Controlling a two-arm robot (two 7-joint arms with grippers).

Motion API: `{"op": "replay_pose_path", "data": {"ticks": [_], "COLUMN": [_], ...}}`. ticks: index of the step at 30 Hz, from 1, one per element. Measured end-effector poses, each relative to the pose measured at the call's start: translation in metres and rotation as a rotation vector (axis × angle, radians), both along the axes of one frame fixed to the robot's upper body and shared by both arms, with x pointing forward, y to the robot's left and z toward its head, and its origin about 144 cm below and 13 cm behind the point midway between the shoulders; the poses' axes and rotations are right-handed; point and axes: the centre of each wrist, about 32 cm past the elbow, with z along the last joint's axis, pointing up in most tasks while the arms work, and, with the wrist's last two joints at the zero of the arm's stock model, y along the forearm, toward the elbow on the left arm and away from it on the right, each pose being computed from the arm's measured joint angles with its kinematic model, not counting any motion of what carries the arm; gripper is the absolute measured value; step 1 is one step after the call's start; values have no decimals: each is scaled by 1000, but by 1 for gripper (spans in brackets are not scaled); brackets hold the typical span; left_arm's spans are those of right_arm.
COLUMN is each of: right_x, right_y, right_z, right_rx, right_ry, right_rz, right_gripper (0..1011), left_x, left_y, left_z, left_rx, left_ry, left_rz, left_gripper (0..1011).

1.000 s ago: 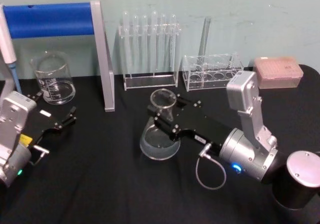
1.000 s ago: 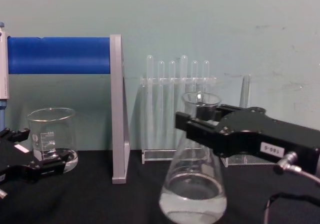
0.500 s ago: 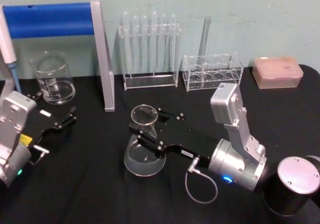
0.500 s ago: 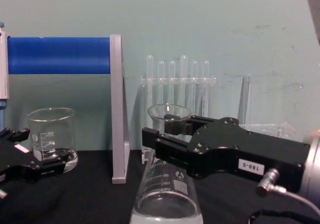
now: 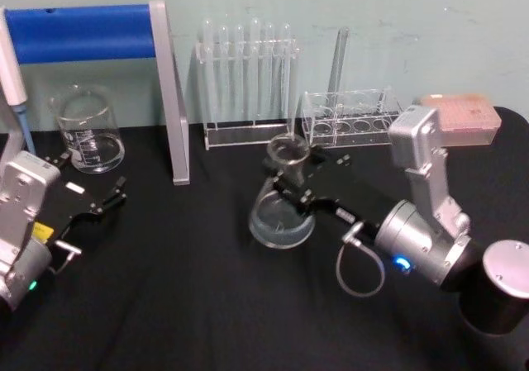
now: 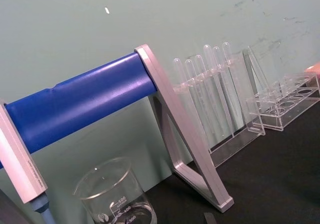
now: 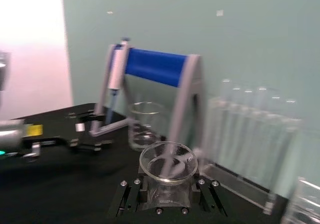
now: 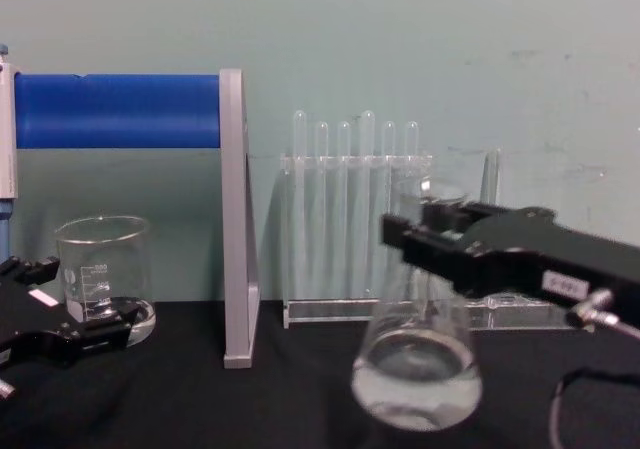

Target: Grasp the erlenmeyer flask with one hand, shake it three times, then place it back.

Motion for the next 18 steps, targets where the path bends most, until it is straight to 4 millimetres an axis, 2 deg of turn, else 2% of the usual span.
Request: {"op": "replay_pose_path", "data": {"ticks": [18], "right_x": [17], "right_y": [-46], "right_z": [6], "right_rx": [16], "right_ry": [-26], "right_rz": [-237], "right_gripper": [453], "left_x": [0], "left_y": [0], "left_z": [0], "left_rx": [0], "left_ry": [0], "left_rz": [0], "left_gripper": [1001]}}
